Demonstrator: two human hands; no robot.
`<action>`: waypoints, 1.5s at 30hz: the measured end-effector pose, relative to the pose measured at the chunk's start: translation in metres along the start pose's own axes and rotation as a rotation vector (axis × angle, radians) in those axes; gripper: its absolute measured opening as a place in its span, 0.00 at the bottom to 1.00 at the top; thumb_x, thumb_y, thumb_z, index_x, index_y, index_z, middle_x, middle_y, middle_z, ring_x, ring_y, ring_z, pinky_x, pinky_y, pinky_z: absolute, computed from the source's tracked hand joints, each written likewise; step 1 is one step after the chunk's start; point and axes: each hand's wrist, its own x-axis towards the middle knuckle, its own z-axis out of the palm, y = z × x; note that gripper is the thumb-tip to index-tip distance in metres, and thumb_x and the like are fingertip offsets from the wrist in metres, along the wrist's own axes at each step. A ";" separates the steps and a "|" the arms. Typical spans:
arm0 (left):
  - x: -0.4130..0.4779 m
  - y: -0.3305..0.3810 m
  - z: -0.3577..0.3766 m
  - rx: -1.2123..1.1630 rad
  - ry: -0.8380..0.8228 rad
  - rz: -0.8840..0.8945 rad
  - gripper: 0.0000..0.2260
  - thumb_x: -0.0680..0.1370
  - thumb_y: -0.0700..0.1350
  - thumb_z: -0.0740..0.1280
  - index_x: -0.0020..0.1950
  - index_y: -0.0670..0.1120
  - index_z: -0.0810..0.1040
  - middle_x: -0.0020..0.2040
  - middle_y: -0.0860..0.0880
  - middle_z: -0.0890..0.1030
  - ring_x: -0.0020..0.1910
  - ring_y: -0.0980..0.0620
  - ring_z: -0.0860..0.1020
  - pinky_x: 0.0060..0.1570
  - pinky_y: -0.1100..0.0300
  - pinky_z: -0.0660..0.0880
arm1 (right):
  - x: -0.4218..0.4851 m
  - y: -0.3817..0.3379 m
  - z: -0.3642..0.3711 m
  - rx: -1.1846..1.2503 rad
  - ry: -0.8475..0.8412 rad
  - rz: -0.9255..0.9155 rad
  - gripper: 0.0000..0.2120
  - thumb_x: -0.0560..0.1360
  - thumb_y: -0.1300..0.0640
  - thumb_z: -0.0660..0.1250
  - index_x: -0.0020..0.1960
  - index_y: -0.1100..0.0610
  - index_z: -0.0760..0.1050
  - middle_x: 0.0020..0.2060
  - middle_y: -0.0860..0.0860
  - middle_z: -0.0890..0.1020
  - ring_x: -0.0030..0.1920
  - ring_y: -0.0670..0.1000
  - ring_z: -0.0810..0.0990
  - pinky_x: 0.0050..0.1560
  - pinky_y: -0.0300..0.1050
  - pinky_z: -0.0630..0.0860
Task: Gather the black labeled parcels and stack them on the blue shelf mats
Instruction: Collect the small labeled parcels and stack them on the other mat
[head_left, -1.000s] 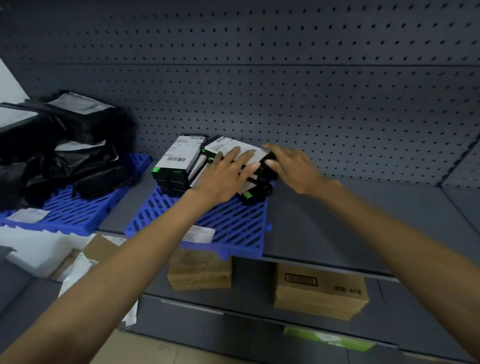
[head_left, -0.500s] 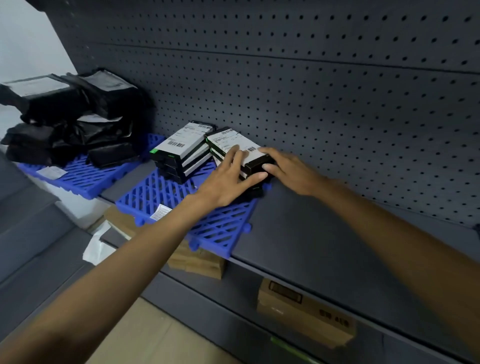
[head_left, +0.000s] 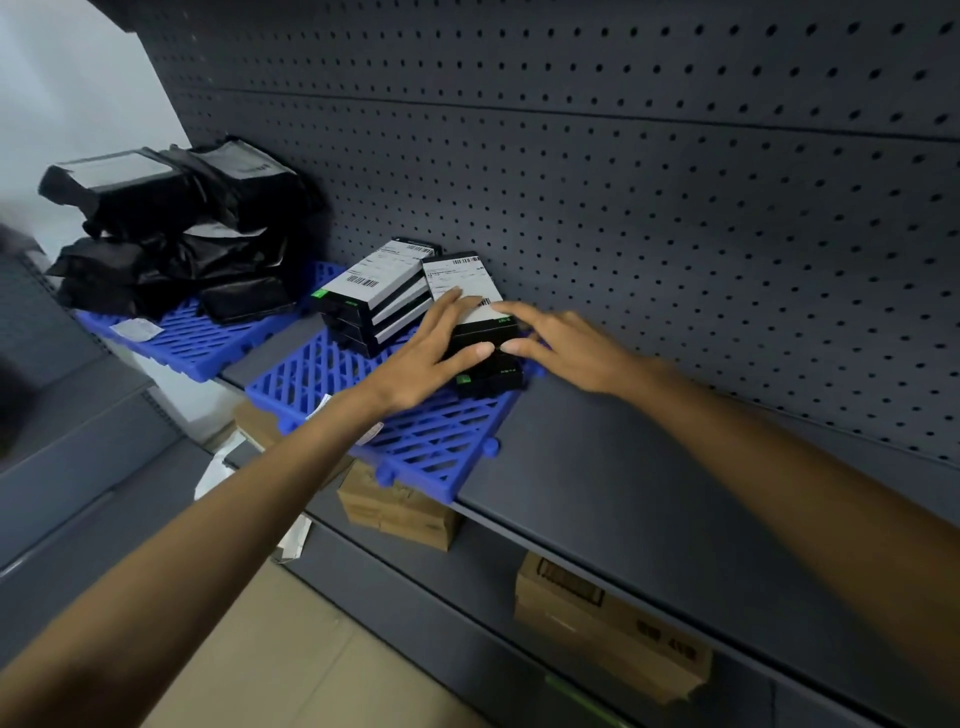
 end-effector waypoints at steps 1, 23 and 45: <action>-0.002 -0.001 0.002 -0.004 -0.009 0.016 0.32 0.78 0.64 0.62 0.78 0.60 0.54 0.80 0.60 0.46 0.77 0.62 0.50 0.74 0.59 0.55 | -0.002 0.002 0.001 0.010 -0.040 0.009 0.30 0.79 0.39 0.58 0.78 0.42 0.54 0.50 0.55 0.82 0.49 0.54 0.82 0.54 0.56 0.78; 0.004 -0.059 -0.047 0.281 -0.116 0.314 0.41 0.74 0.36 0.74 0.79 0.55 0.55 0.80 0.52 0.50 0.78 0.53 0.54 0.71 0.57 0.63 | 0.009 -0.051 0.045 0.095 -0.008 0.141 0.46 0.74 0.44 0.71 0.79 0.41 0.43 0.62 0.60 0.80 0.59 0.59 0.81 0.56 0.58 0.78; 0.015 -0.094 -0.136 0.515 0.113 0.650 0.18 0.80 0.45 0.62 0.70 0.49 0.73 0.69 0.51 0.75 0.64 0.44 0.75 0.55 0.45 0.77 | 0.021 -0.129 0.087 -0.096 0.352 0.460 0.42 0.73 0.53 0.70 0.79 0.44 0.49 0.67 0.53 0.71 0.50 0.54 0.79 0.44 0.55 0.80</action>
